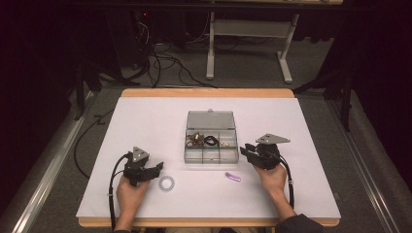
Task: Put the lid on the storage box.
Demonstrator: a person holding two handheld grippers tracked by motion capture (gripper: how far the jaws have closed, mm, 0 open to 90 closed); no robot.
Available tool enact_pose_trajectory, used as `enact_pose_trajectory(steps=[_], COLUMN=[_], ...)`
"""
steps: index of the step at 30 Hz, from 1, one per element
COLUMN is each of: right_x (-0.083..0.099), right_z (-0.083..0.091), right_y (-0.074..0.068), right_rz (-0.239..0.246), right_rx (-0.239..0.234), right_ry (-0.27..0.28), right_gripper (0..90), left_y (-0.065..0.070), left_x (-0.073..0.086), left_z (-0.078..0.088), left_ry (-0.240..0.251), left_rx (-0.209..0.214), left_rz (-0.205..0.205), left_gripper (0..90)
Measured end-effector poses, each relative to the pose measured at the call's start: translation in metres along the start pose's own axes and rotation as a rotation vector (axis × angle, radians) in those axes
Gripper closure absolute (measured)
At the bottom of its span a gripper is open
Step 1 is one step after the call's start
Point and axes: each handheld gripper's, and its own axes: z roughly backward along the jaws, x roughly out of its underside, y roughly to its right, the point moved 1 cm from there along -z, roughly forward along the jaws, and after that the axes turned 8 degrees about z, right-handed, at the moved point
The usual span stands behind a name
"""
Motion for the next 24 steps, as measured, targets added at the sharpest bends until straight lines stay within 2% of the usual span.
enact_pose_trajectory(steps=[7, 12, 14, 16, 19, 24], right_x=[0.019, 0.03, 0.035, 0.039, 0.044, 0.044], right_z=[0.005, 0.005, 0.004, 0.001, 0.0, 0.0], right_y=[0.005, 0.01, 0.013, 0.014, 0.013, 0.013], right_rz=[-0.002, 0.013, 0.004, 0.003, 0.016, 0.028], right_rx=[0.029, 0.085, 0.114, 0.118, 0.112, 0.111], right_ry=[-0.046, -0.105, -0.122, -0.149, -0.126, -0.125], right_gripper=[67.8, 62.9, 60.8, 58.0, 55.1, 53.1], left_y=[0.0, 0.0, 0.0, 0.0, 0.001, 0.002], left_x=[0.0, 0.0, 0.0, 0.0, 0.0, -0.001], left_z=[0.0, 0.0, 0.0, 0.0, 0.0, 0.0], left_ry=[0.0, 0.0, 0.0, -0.001, -0.001, -0.004], left_rx=[-0.001, -0.001, -0.004, -0.004, -0.009, -0.016], left_rz=[-0.001, -0.002, -0.003, -0.003, 0.004, 0.021], left_gripper=[33.8, 33.8, 33.7, 33.6, 32.8, 31.7])
